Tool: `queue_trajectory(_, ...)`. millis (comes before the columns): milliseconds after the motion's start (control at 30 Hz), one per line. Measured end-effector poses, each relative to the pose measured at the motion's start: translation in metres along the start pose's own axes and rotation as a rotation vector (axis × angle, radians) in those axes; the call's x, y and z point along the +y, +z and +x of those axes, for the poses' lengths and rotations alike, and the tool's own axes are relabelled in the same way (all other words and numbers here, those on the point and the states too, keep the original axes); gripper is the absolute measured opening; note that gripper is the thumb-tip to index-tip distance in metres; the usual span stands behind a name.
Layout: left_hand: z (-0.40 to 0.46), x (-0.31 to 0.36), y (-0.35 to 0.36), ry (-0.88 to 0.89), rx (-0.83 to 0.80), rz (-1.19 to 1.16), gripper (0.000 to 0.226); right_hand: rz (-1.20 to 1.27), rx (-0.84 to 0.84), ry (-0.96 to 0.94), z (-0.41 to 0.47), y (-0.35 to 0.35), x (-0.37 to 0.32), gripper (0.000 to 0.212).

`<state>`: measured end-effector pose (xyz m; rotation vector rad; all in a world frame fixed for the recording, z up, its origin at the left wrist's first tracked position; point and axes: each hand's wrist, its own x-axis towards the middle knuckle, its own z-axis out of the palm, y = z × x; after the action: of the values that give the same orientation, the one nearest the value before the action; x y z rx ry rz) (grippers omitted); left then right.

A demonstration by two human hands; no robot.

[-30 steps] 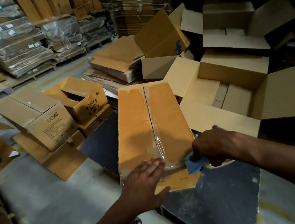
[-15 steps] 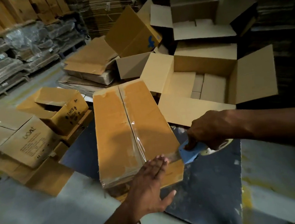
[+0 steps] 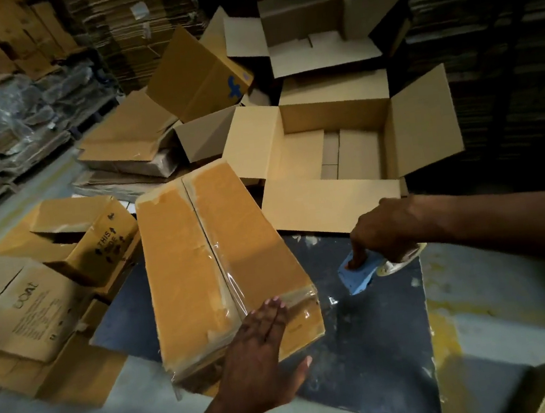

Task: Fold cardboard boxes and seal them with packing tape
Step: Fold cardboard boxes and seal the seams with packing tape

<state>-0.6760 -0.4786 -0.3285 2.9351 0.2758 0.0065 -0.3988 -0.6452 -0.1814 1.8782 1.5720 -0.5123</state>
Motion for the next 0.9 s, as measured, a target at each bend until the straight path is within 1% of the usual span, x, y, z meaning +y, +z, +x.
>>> queue_trajectory(67, 0.006, 0.007, -0.014, -0.012, 0.007, 0.035, 0.09, 0.022, 0.004, -0.027, 0.012, 0.008, -0.006, 0.072)
queue_trajectory(167, 0.023, 0.019, -0.039, -0.03, -0.025, 0.116, 0.091, 0.082, 0.025, -0.068, 0.031, 0.015, -0.016, 0.062)
queue_trajectory(233, 0.039, 0.025, -0.052, 0.023, -0.006, 0.189, 0.088, 0.102, 0.057, -0.075, 0.039, 0.017, -0.02, 0.055)
queue_trajectory(300, 0.056, 0.03, -0.059, 0.086, -0.061, 0.228, 0.084, 0.127, 0.076, -0.08, 0.043, 0.018, -0.018, 0.05)
queue_trajectory(400, 0.081, 0.027, -0.052, 0.237, -0.091, 0.314, 0.079, 0.111, 0.097, -0.094, 0.05, 0.021, -0.016, 0.056)
queue_trajectory(500, 0.098, 0.025, -0.051, 0.303, -0.134, 0.369, 0.077, 0.13, 0.101, -0.103, 0.061, 0.023, -0.017, 0.055)
queue_trajectory(600, 0.108, 0.023, -0.052, 0.348, -0.191, 0.406, 0.08, 0.152, 0.127, -0.086, 0.07, 0.026, -0.02, 0.052)
queue_trajectory(733, 0.118, 0.023, -0.055, 0.39, -0.258, 0.455, 0.088, 0.255, 0.133, -0.021, 0.085, 0.034, -0.022, 0.04)
queue_trajectory(800, 0.124, 0.023, -0.057, 0.405, -0.282, 0.486, 0.093, 0.252, 0.154, -0.007, 0.088, 0.038, -0.022, 0.036)
queue_trajectory(900, 0.131, 0.024, -0.06, 0.433, -0.344, 0.54, 0.097, 0.132, 0.078, 0.064, 0.09, 0.051, -0.029, 0.035)
